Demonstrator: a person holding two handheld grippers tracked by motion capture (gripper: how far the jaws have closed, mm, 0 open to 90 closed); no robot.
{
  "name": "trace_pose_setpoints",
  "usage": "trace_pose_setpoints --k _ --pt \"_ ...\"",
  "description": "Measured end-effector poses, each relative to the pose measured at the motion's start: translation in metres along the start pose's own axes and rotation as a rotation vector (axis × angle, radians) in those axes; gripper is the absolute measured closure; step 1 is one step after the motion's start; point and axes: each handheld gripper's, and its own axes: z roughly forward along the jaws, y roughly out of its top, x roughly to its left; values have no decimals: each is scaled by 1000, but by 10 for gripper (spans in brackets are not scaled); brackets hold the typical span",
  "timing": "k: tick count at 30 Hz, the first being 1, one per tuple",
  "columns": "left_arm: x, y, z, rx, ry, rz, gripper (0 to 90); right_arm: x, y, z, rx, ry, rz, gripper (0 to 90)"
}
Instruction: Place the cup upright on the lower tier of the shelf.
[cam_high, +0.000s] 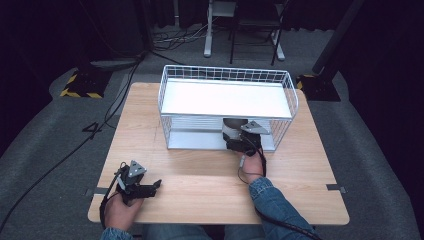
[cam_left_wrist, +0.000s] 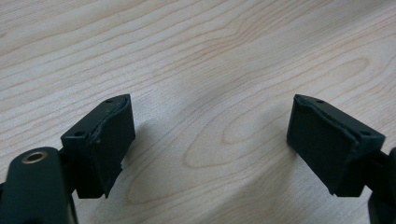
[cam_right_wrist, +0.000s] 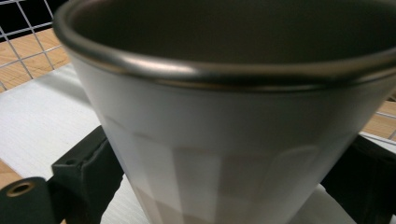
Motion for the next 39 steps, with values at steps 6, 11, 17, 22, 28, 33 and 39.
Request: trace_pose_setpoints --k 6,11,17,22,28,33,39 --pt "0 0 0 2 -1 0 157 -1 0 0 -1 7 1 84" --pt "0 0 0 2 -1 -1 156 -1 -1 0 9 11 -4 81" --pt "0 0 0 2 -1 0 157 -1 -1 -4 17 7 -22 79" --pt "0 0 0 2 -1 0 156 -3 3 -13 26 27 -36 36" --pt "0 0 0 4 0 1 157 -4 8 -32 23 52 -57 21" --pt "0 0 0 1 0 0 156 -8 10 -49 13 65 -57 21" --pt "0 0 0 1 -1 1 156 -14 12 -79 5 96 -65 22"
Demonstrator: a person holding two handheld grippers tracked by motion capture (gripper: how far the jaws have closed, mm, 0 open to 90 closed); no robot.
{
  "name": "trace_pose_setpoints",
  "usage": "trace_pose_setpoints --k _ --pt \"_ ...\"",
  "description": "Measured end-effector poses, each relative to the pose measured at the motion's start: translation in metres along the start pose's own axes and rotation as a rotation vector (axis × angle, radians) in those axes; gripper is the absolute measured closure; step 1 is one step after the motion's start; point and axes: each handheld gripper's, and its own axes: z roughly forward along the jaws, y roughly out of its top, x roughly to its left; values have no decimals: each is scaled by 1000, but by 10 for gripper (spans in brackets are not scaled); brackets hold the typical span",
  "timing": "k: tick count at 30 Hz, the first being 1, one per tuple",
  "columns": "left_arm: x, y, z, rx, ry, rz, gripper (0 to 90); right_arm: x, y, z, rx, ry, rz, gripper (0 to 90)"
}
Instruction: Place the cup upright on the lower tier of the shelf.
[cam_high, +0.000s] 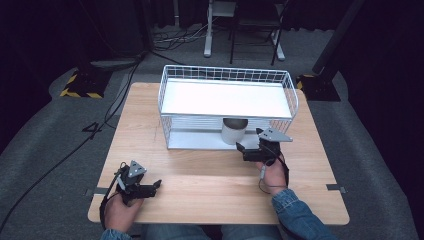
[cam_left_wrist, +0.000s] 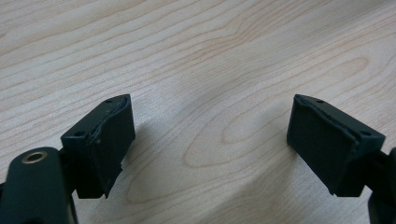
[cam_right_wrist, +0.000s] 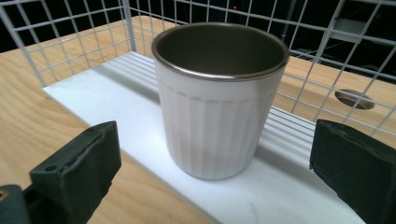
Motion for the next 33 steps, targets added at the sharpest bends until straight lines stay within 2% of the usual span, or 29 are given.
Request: trace_pose_setpoints --k 1,2,6,7,9,12,13,14,19,22,25,28,29,30,33 --pt "0 0 0 0 0 0 156 0 0 0 0 0 0 22" --pt "0 0 0 0 0 0 156 -1 1 -8 2 14 4 22" --pt "0 0 0 0 0 -1 156 -5 2 -21 5 28 7 22" --pt "0 0 0 0 -1 -1 156 -8 1 -30 9 27 8 21" --pt "0 0 0 0 0 0 156 -9 0 -34 12 28 13 22" --pt "0 1 1 -1 4 -12 156 -15 -2 -48 19 26 19 22" --pt "0 2 2 1 5 -9 156 -20 -3 -57 24 23 25 22" --pt "1 2 2 0 4 -7 156 -20 -3 -57 24 23 25 22" --pt "1 5 4 -2 10 -13 156 -32 -6 -79 52 10 33 22" --pt "1 6 5 -1 8 -11 156 -39 -10 -93 95 1 41 22" --pt "1 6 5 1 6 -19 156 -43 -13 -99 114 -5 48 22" --pt "1 6 5 1 6 -19 156 -49 -20 -106 163 -3 56 22" --pt "1 6 5 1 6 -19 156 -49 -20 -106 163 -3 56 22" --pt "1 6 5 1 7 -18 156 -52 -24 -107 189 13 56 22" --pt "1 6 5 1 6 -20 156 -55 -30 -109 205 6 41 30"
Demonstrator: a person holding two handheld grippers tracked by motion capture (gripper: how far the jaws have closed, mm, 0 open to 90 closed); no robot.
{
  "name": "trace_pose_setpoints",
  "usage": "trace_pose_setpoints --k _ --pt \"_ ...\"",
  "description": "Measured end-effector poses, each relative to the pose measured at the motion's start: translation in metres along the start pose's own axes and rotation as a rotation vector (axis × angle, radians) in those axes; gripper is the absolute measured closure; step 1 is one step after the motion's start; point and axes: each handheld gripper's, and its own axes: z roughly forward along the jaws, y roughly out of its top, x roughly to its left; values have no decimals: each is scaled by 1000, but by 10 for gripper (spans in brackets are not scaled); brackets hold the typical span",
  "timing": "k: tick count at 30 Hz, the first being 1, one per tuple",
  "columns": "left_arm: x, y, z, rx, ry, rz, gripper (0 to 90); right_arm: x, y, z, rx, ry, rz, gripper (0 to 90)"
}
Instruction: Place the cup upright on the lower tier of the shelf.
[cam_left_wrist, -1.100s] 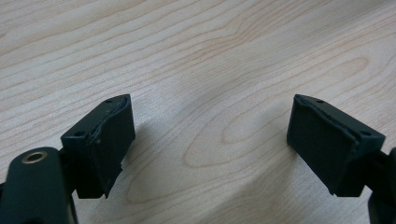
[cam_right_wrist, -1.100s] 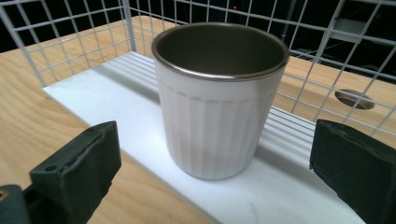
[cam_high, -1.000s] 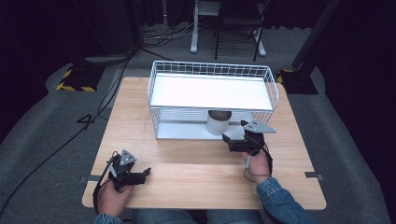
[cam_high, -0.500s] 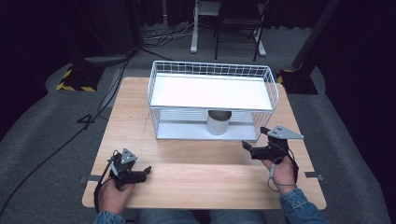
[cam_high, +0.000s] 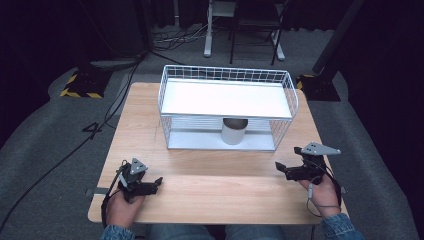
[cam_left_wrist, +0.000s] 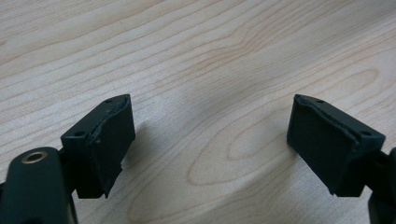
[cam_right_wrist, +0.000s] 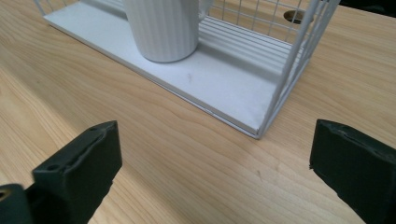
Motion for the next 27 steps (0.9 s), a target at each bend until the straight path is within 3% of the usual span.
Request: trace_pose_setpoints --k 8,17,27 --pt "0 0 0 0 0 1 156 -8 -16 -2 40 -20 13 31" --pt "0 0 0 0 0 1 156 -16 -37 -3 100 -29 67 31" --pt "0 0 0 0 0 0 156 -23 -63 9 177 -24 114 45"
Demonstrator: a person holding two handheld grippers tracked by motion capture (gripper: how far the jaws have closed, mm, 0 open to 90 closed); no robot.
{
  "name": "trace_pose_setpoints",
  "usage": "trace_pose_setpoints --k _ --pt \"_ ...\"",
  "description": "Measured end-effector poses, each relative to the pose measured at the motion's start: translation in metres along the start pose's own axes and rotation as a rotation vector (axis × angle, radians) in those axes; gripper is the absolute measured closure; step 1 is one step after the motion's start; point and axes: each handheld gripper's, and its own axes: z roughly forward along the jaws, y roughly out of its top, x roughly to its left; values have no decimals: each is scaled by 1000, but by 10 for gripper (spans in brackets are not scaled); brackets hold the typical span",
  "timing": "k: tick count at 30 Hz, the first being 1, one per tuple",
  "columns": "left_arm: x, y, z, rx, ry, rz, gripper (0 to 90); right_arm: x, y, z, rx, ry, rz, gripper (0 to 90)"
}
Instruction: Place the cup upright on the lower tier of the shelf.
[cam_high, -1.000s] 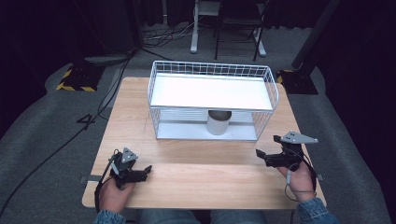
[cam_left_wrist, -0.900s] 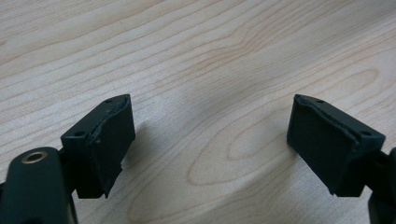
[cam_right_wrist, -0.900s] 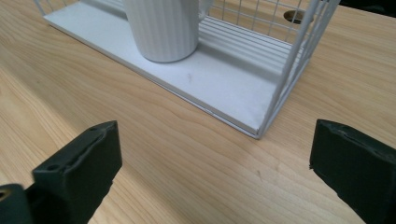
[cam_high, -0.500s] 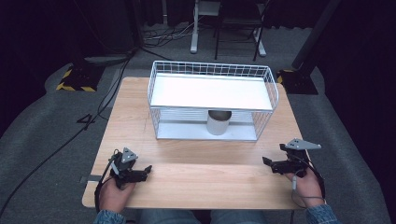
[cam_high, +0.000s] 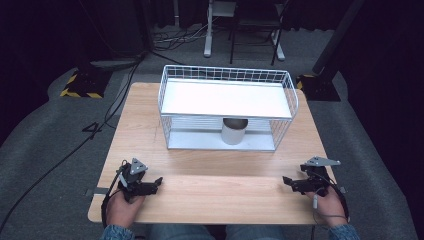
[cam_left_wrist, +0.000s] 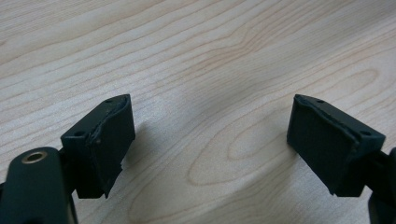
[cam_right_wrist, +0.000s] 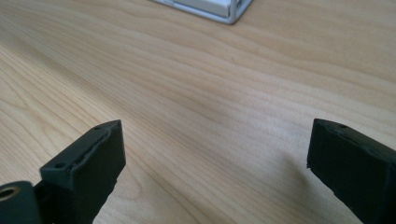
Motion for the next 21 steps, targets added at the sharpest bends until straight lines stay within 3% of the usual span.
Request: trace_pose_setpoints --k 7,9,21 --pt "0 0 0 1 0 2 156 1 -6 4 4 -25 -36 53" --pt "0 0 0 1 0 1 156 2 -8 5 3 -48 -82 45" --pt "1 0 0 -2 1 10 156 3 -9 6 -5 -56 -75 27"
